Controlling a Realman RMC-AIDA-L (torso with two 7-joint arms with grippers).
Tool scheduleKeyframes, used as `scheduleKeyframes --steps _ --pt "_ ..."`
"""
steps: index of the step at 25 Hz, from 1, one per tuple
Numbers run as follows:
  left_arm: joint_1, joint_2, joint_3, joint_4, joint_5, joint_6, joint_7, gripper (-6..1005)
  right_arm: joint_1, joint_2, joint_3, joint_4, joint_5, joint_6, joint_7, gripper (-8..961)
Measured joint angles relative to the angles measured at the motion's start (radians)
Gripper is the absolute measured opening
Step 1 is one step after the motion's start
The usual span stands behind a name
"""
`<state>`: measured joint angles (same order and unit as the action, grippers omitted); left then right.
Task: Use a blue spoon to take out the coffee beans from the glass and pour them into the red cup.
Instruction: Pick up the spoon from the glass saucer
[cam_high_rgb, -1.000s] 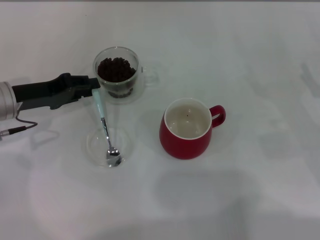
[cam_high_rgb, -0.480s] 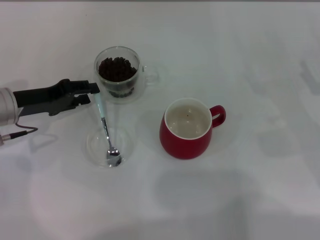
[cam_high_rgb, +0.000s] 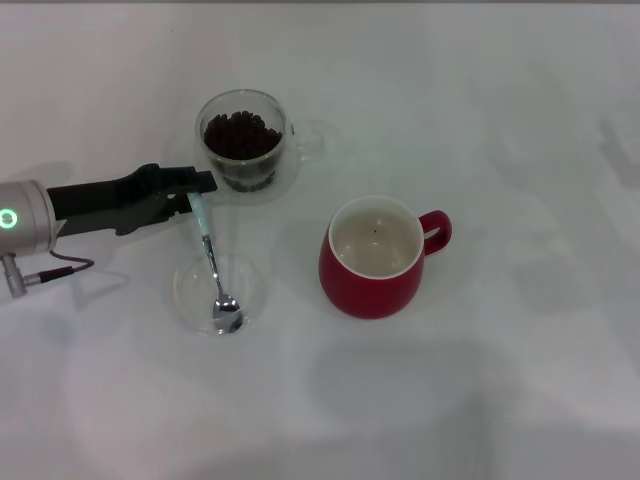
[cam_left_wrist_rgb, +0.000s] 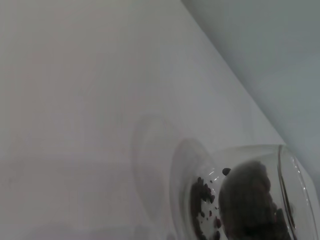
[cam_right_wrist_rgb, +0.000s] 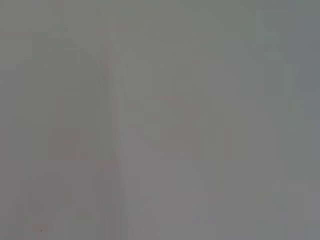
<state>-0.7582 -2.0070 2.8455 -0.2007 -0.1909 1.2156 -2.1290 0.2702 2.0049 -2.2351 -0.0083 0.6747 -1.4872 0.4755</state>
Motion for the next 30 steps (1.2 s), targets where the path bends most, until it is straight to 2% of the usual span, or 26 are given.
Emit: scheduleKeyframes --steps 7,17,23,30 --pt "0.007 -0.001 0.0 0.0 -0.013 -0.002 0.006 414 -0.001 0.0 0.0 -0.001 0.0 -0.007 0.001 863" --pt "0.031 -0.002 0.0 0.001 -0.071 0.022 0.057 193 -0.003 0.0 0.0 -0.001 0.0 -0.01 0.007 863" --pt "0.038 -0.003 0.0 0.001 -0.088 0.034 0.066 134 -0.003 0.0 0.0 -0.003 0.0 -0.01 0.007 862" --pt "0.056 -0.001 0.0 -0.003 -0.13 0.07 0.081 132 -0.006 0.0 0.0 -0.003 -0.005 -0.011 0.008 862"
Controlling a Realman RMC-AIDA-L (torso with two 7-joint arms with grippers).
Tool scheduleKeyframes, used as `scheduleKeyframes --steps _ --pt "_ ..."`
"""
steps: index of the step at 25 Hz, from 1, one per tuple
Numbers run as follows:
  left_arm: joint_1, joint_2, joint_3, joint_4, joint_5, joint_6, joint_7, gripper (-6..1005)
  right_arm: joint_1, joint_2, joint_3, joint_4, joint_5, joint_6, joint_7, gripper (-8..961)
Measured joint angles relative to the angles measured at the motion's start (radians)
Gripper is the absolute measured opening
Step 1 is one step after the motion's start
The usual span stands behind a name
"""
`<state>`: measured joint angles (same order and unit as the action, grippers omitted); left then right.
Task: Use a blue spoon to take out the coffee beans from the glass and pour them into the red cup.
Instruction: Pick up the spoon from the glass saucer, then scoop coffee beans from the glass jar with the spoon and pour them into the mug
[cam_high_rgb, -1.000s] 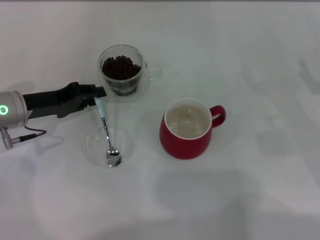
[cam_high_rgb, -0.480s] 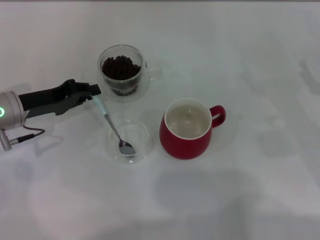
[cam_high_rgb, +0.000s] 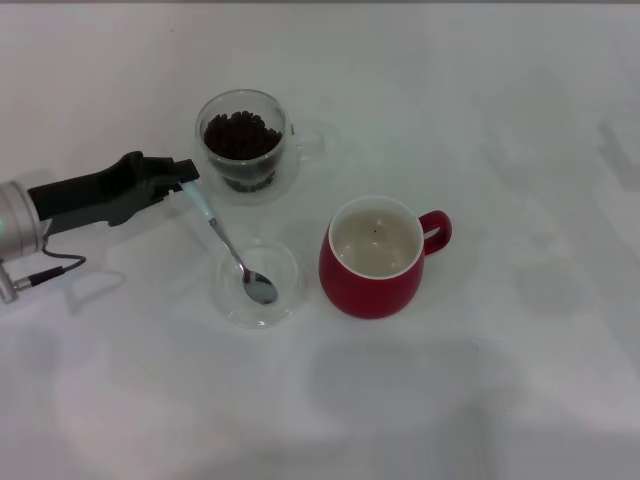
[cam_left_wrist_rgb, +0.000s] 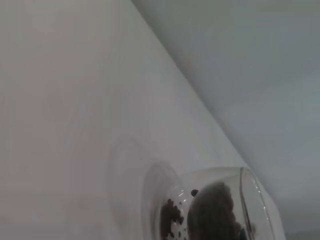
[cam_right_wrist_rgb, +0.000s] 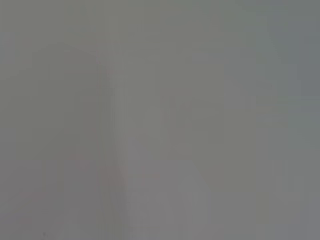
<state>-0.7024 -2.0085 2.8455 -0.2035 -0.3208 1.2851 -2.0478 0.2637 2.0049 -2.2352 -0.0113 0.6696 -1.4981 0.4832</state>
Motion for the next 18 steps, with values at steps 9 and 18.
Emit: scheduleKeyframes --steps 9,18 --pt "0.056 0.028 -0.002 -0.013 -0.048 0.078 0.013 132 -0.005 0.0 -0.009 0.001 -0.001 -0.027 0.001 863" --pt "0.128 0.037 0.0 -0.109 -0.284 0.244 0.137 133 -0.011 0.003 -0.011 -0.003 -0.002 -0.042 0.003 864"
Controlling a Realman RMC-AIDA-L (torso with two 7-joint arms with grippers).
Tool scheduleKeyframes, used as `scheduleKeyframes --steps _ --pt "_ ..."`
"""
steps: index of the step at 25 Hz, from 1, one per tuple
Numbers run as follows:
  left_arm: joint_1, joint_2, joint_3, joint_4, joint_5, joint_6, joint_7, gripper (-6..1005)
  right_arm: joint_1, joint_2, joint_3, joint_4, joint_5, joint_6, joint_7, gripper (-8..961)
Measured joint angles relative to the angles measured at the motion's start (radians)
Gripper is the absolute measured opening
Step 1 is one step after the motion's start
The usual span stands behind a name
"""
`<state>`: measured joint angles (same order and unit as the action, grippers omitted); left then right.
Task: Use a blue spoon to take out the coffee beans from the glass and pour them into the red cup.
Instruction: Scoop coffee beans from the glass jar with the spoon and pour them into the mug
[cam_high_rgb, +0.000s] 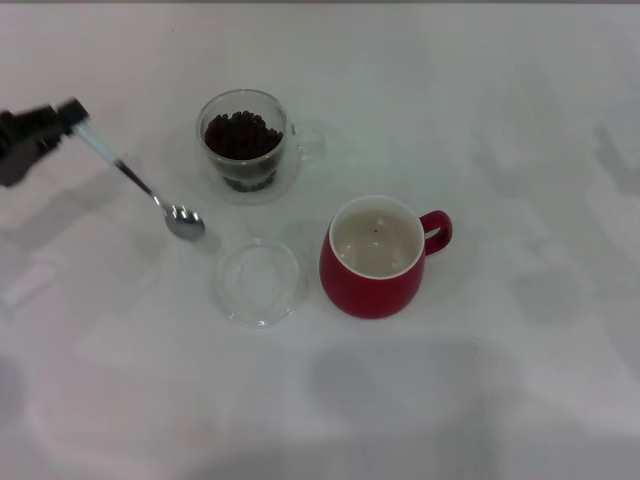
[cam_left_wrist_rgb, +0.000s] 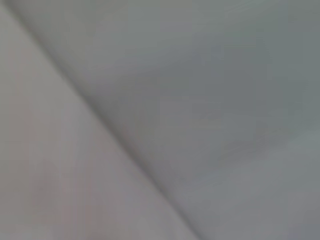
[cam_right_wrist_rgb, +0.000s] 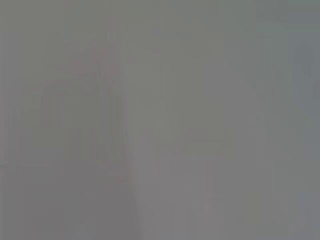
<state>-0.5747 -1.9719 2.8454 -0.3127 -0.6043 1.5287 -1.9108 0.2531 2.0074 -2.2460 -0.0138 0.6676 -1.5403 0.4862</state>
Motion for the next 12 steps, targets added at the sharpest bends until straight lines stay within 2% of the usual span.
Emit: scheduleKeyframes --steps 5,12 --pt "-0.024 0.0 0.0 -0.002 -0.112 0.007 0.087 133 0.0 0.001 -0.001 -0.023 -0.001 0.0 0.001 862" --pt "-0.142 0.004 0.0 -0.022 -0.162 -0.02 0.228 133 0.006 0.001 -0.012 -0.043 -0.002 0.0 0.002 863"
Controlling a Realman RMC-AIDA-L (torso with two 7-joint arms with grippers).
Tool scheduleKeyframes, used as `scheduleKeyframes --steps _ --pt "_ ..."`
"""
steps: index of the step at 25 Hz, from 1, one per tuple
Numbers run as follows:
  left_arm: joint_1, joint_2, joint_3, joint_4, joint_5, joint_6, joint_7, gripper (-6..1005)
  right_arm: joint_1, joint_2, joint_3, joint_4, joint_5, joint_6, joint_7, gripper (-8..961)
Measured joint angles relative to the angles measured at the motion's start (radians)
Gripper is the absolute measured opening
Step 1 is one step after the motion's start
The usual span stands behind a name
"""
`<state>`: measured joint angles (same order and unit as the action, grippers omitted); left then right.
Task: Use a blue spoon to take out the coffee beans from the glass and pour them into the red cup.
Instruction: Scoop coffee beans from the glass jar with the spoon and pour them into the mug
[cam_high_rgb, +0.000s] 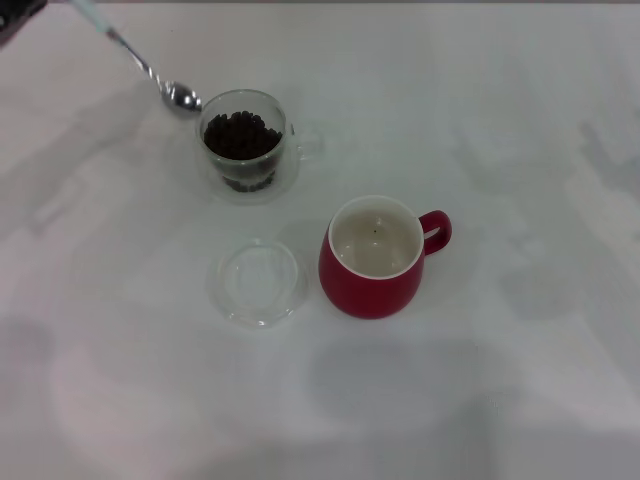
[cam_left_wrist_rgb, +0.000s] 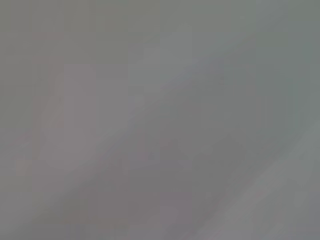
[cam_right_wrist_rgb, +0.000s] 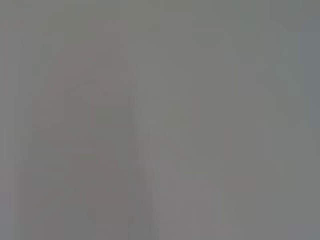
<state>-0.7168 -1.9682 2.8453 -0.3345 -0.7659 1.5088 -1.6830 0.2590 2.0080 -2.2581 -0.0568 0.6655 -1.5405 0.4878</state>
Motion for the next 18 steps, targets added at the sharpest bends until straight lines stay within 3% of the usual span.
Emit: scheduleKeyframes --steps 7,12,18 --pt "-0.099 -0.01 0.001 0.0 0.072 -0.117 0.096 133 -0.007 0.0 -0.002 -0.012 0.0 -0.029 0.002 864" --pt "-0.16 -0.039 0.002 0.003 0.147 -0.209 0.119 133 -0.023 0.001 -0.015 -0.024 0.0 -0.044 0.003 863" --pt "-0.218 -0.044 0.002 0.022 0.22 -0.306 0.121 134 -0.034 0.003 -0.037 -0.026 -0.001 -0.049 0.003 861"
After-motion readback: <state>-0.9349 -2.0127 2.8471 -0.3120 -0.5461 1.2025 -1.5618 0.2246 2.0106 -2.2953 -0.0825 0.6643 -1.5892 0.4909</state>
